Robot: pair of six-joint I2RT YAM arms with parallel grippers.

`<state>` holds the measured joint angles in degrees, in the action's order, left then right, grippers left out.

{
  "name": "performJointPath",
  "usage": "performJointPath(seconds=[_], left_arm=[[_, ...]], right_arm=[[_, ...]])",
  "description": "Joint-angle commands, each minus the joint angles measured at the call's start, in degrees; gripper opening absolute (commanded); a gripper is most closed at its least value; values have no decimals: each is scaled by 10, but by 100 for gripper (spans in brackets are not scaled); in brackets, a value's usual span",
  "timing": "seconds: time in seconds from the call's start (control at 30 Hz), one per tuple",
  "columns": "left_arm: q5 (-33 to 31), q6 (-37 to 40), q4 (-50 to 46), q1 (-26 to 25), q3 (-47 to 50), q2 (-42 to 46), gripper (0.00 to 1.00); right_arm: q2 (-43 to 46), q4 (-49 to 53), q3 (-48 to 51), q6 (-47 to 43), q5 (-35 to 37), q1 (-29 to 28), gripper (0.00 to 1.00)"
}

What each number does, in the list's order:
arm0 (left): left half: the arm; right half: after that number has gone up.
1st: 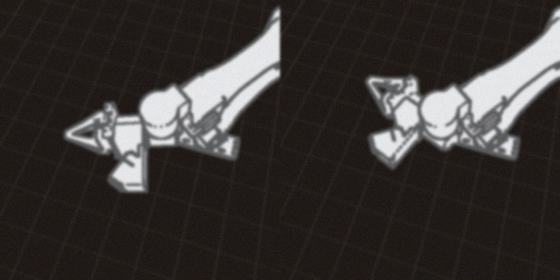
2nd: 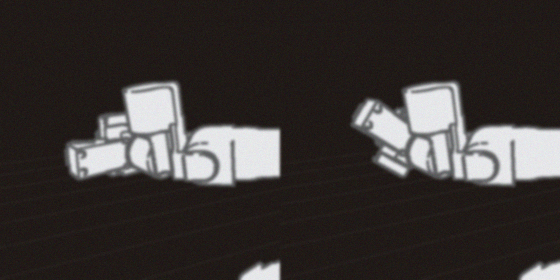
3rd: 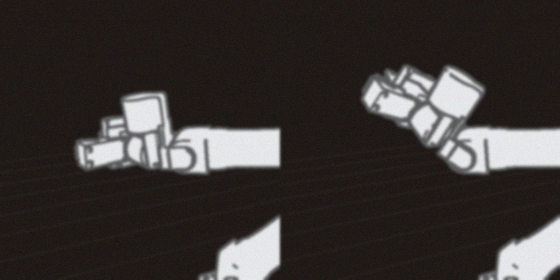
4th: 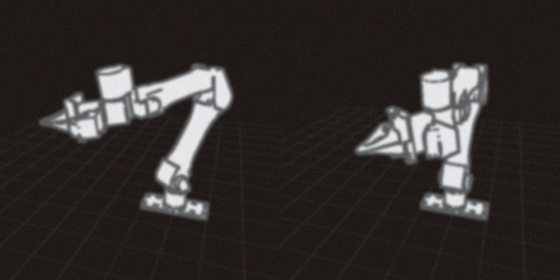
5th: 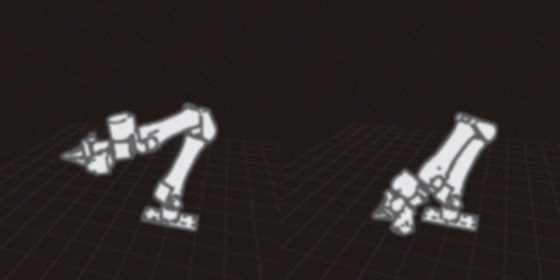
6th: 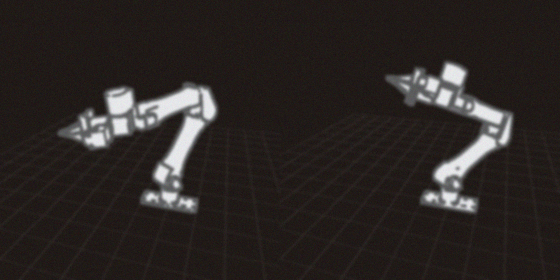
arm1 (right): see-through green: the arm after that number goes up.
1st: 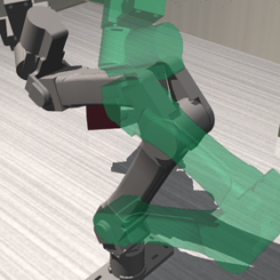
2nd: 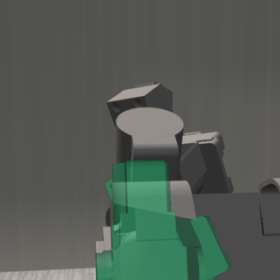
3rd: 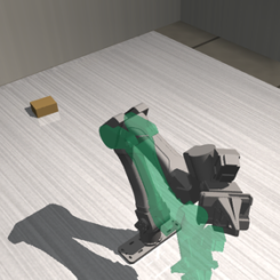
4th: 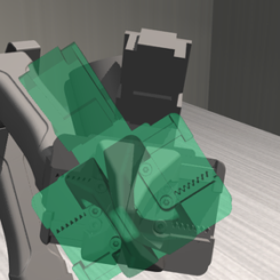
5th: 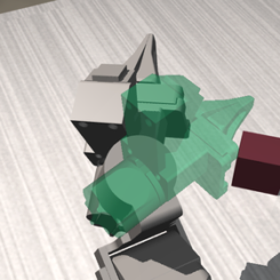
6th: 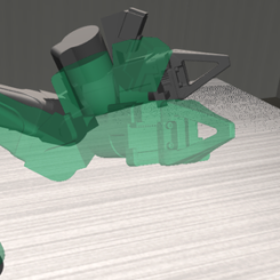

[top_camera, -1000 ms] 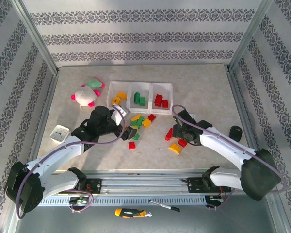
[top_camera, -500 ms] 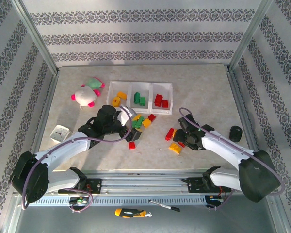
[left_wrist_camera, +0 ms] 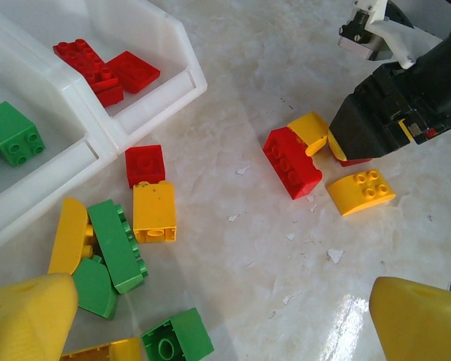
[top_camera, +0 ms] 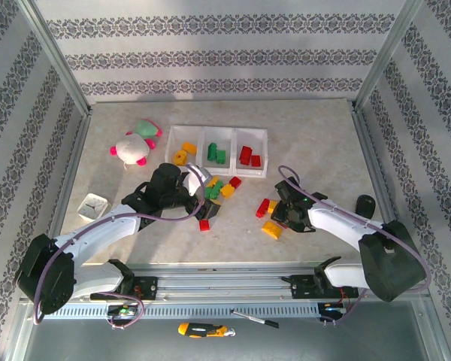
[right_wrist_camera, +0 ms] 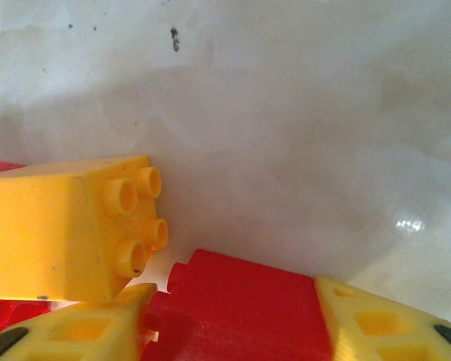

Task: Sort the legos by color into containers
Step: Pick up the lego from the bottom-right of the table, then place the lego at the bottom-center of the table.

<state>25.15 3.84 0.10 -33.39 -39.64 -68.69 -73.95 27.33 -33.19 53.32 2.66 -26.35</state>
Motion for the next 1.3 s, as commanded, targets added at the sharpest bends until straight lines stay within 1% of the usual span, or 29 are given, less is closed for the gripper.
performJointPath(seconds=[0.0, 0.27, 0.43, 0.57, 0.87, 1.0, 1.17, 1.27], left_arm=[[-2, -6, 13, -12, -14, 9, 99], [0, -5, 19, -14, -11, 11, 99], [-6, -10, 32, -15, -4, 12, 99], [-20, -11, 39, -16, 4, 13, 99], [-35, -2, 18, -20, 11, 31, 99], [-43, -4, 15, -22, 13, 35, 99], [-50, -8, 11, -22, 15, 38, 99], [-54, -4, 6, -23, 13, 37, 99]], right_arm=[[7, 4, 1, -7, 1, 5, 44], [52, 31, -47, -40, 14, 0, 43], [36, 19, -115, -73, 33, -4, 42], [-40, -22, -208, -109, 36, -4, 43], [-254, -33, -445, -192, 59, 8, 43], [-332, -29, -521, -212, 52, 20, 44], [-415, 6, -614, -230, 42, 33, 49], [-431, 9, -636, -239, 25, 38, 57]])
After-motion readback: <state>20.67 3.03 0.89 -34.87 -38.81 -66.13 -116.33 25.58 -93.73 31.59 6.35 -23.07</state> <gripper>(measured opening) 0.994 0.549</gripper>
